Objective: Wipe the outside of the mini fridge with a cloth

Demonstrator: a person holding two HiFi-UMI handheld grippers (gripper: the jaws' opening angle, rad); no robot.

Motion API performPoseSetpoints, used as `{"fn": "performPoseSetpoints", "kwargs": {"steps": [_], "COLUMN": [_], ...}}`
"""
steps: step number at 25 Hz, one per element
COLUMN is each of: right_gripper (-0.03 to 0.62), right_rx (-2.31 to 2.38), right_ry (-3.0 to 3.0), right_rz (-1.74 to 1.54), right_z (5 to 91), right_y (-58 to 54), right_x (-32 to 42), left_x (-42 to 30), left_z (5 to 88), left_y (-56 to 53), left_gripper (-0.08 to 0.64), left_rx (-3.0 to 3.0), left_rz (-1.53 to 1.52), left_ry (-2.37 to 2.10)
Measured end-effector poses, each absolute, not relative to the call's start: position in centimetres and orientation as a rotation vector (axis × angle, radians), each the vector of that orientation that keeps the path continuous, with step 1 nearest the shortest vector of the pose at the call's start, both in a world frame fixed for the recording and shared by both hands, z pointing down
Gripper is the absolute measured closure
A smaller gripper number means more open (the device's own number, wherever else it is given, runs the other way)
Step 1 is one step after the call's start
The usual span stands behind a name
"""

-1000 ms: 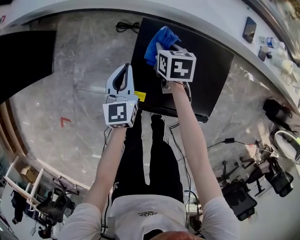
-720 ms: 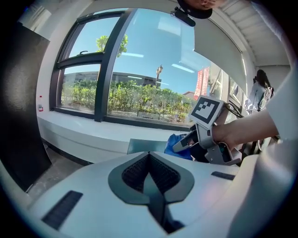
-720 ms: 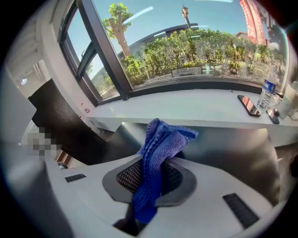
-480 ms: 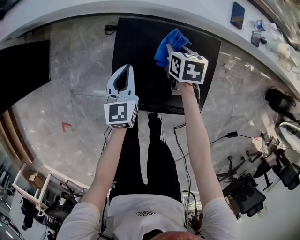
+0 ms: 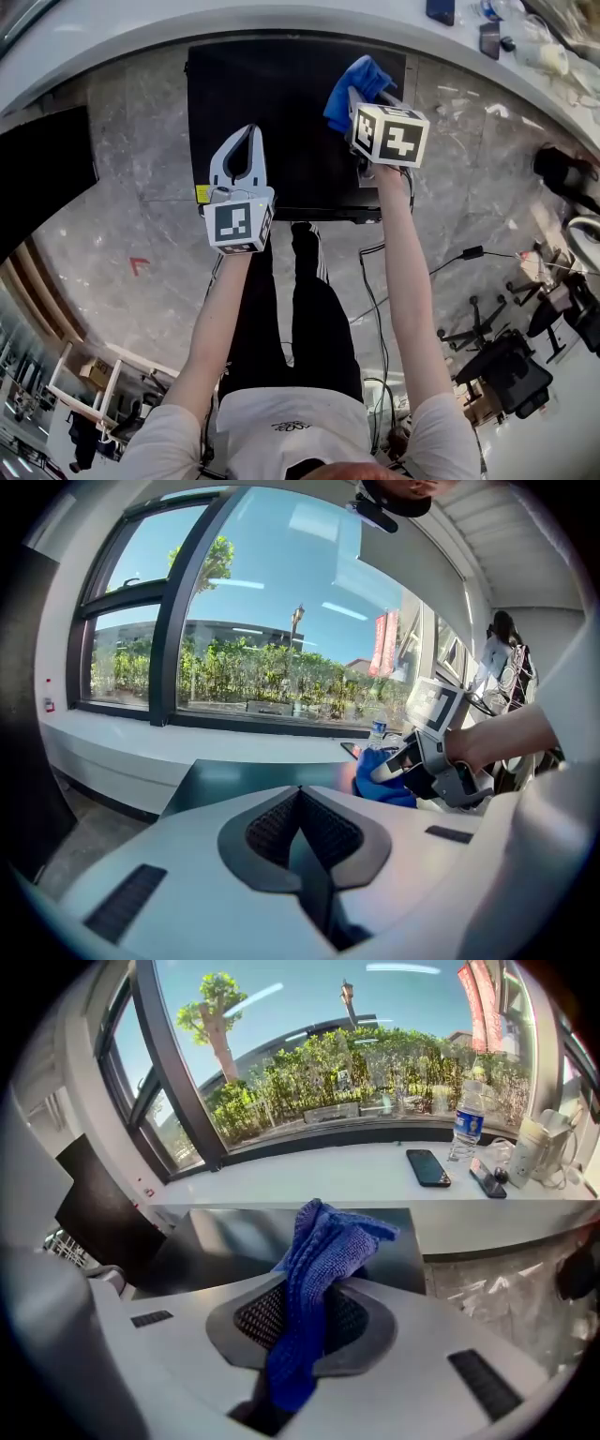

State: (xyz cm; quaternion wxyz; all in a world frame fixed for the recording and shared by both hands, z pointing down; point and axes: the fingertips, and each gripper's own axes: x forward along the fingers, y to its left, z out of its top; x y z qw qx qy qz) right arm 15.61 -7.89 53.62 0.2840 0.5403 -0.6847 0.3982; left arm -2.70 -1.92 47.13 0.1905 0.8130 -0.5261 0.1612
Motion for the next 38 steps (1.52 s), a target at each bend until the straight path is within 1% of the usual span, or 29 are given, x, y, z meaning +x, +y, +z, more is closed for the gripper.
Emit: {"fn": "performPoseSetpoints", "kwargs": {"steps": [6, 12, 25, 28, 31, 34, 38], "right_gripper": [0.511, 0.511, 0.512, 0.511, 0.512, 0.512, 0.512], "right_rx": [1.508, 1.603, 1.714, 1.746, 1.726, 1.646, 1.465], "right_ry": [-1.761, -1.703, -1.597, -1.667, -1.772, -1.902, -2.09], "right_rz": [1.05, 1.075, 1.013, 1.008, 1.019, 1.054, 1.082], "right_z": [53.8, 53.5, 53.0, 50.4, 47.6, 45.7, 43.7], "right_y": [-6.6, -5.7, -5.4, -5.6, -5.7, -5.9, -6.4], "right_x": [21.0, 25.0, 28.1, 26.2, 22.4, 16.4, 6.3], "left_x": [-0.2, 0.3, -2.2, -3.4, -4.5, -6.3, -9.5], "left_z": [47.5, 47.1, 47.5, 47.3, 46.8, 45.7, 44.8], "left_y": [-1.5, -1.1, -1.2, -1.0, -0.9, -1.0, -1.2], "left_gripper": [0.555, 0.555, 0.555, 0.555, 0.555, 0.555, 0.555], "left_rx": [2.304, 2.311, 2.287, 2.271, 2.26, 2.253, 2.222], "left_rz": [0.457, 0.463, 0.453, 0.45, 0.442, 0.427, 0.403], "left_ry": [-1.452, -1.445, -1.494, -1.512, -1.531, -1.56, -1.62]}}
